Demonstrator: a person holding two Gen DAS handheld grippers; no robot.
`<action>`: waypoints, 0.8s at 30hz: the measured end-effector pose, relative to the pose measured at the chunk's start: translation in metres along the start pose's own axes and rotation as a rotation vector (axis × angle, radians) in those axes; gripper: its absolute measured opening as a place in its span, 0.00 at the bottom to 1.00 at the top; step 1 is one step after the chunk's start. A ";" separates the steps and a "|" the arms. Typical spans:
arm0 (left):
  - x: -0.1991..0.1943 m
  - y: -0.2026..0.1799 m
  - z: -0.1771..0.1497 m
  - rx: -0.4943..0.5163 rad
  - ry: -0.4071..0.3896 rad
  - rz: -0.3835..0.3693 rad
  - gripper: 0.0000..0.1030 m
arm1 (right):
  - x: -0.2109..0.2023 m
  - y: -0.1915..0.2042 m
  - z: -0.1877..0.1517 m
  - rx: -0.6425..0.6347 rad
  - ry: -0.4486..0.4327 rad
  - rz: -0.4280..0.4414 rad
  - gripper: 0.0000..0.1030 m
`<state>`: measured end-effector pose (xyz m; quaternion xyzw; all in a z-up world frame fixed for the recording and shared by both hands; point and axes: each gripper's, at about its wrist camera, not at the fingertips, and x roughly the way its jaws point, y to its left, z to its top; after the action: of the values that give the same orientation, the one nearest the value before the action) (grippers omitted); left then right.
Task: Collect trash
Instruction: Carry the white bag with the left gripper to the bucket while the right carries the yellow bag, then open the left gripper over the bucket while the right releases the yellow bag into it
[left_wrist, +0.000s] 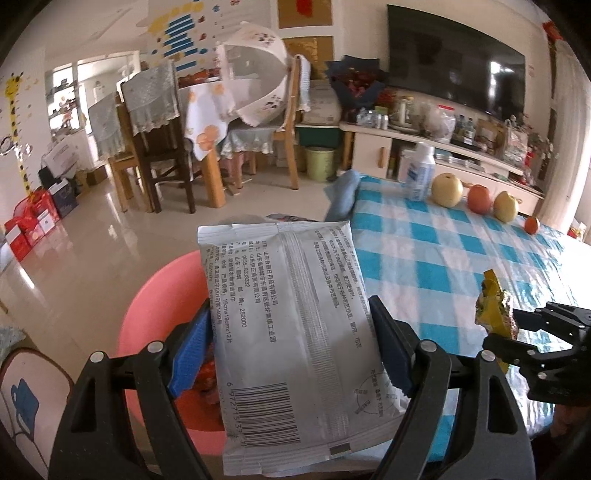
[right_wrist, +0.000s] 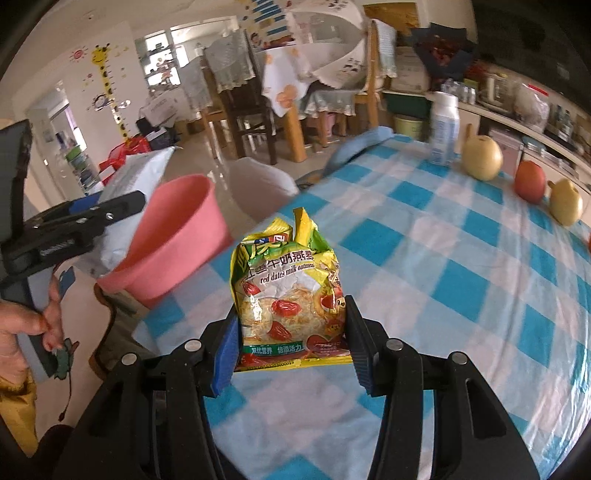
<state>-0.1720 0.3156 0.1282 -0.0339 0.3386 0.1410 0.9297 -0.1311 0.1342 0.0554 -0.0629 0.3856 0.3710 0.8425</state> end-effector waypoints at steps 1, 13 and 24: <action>0.001 0.006 -0.001 -0.007 0.002 0.006 0.78 | 0.001 0.004 0.002 -0.004 0.000 0.007 0.51; 0.012 0.057 -0.004 -0.060 0.004 0.056 0.78 | 0.025 0.077 0.047 -0.111 -0.013 0.093 0.51; 0.036 0.091 -0.014 -0.100 0.056 0.078 0.79 | 0.075 0.128 0.087 -0.178 0.003 0.128 0.59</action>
<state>-0.1803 0.4096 0.0975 -0.0712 0.3580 0.1930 0.9108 -0.1331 0.3036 0.0861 -0.1134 0.3555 0.4565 0.8077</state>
